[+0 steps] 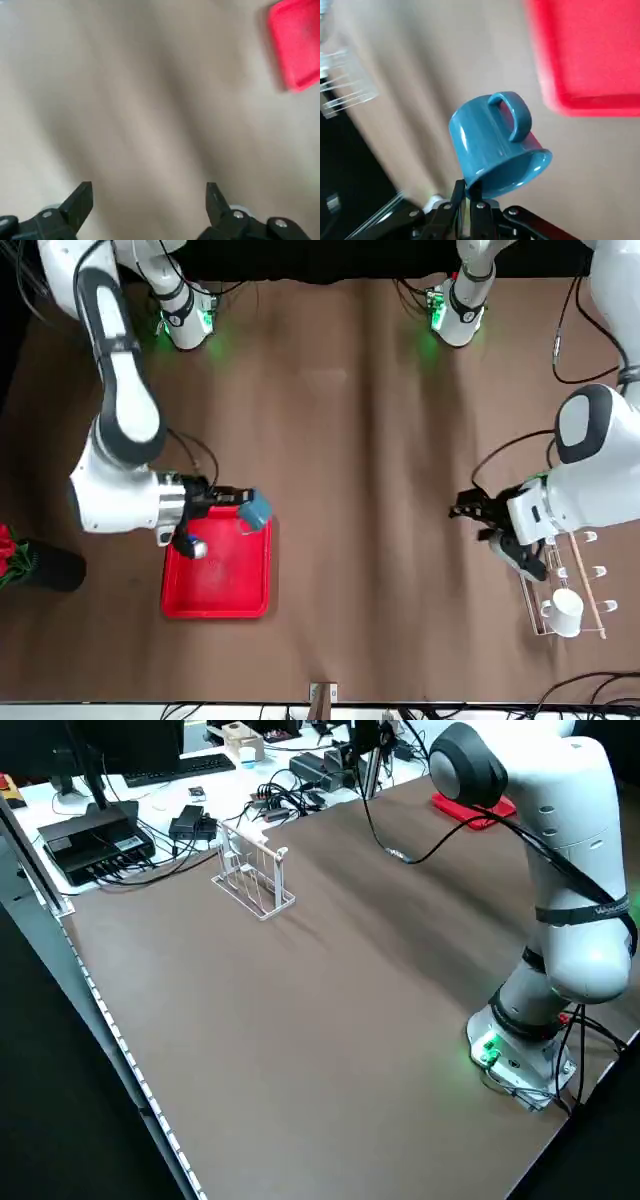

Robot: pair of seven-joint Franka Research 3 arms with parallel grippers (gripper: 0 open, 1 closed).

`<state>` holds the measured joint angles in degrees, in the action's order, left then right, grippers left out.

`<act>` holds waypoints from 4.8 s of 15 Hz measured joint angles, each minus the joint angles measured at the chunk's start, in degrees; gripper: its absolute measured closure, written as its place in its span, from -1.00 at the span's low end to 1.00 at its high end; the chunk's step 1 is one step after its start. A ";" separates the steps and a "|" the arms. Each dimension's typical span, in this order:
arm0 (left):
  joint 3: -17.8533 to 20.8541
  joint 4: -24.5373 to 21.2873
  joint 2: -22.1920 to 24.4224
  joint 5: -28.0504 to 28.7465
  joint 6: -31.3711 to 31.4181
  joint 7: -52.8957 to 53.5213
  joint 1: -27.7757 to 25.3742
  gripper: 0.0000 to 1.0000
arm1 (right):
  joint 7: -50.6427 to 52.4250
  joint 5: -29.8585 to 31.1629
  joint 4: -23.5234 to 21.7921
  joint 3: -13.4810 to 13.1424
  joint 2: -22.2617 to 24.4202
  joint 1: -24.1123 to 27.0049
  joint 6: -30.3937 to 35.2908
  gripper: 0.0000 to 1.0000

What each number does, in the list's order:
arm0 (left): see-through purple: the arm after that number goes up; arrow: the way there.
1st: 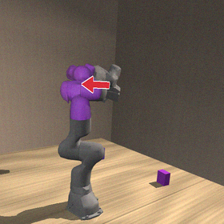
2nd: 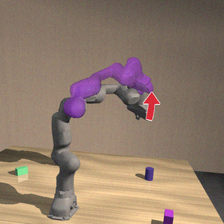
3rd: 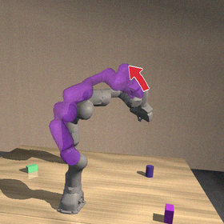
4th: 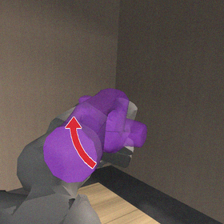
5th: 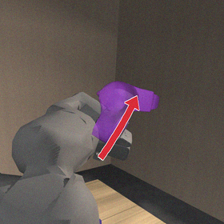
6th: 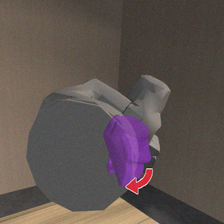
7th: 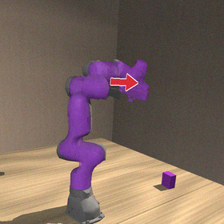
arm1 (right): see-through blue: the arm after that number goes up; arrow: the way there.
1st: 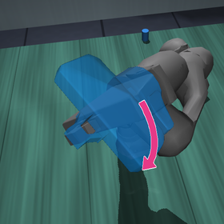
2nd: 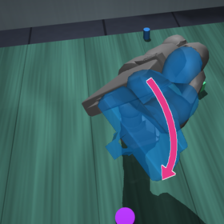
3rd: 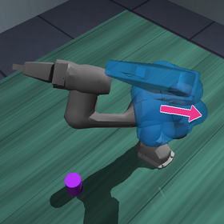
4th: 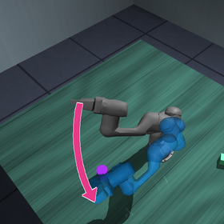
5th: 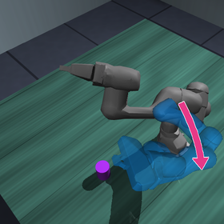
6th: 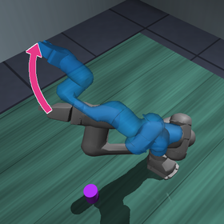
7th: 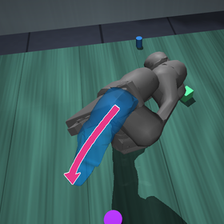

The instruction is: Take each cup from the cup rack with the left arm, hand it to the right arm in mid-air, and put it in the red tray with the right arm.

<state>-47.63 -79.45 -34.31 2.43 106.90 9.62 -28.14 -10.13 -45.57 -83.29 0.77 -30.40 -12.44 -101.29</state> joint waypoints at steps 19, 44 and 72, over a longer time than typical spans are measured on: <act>12.41 0.48 -4.79 38.85 19.79 27.89 0.32 -1.00 | 2.57 34.76 5.06 0.16 -11.68 5.95 -0.27 0.86; 30.03 0.23 -10.12 50.49 24.94 31.14 11.60 -0.99 | 2.58 37.60 7.87 0.32 -13.50 5.95 -2.06 -0.65; 20.57 0.92 3.26 48.50 -3.06 32.21 19.67 -0.50 | 2.47 28.53 11.19 0.70 10.49 8.13 18.44 -1.00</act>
<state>-27.06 -78.53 -31.05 50.93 103.84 41.84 -8.48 -7.66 -17.04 -72.10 1.47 -19.91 -4.31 -82.85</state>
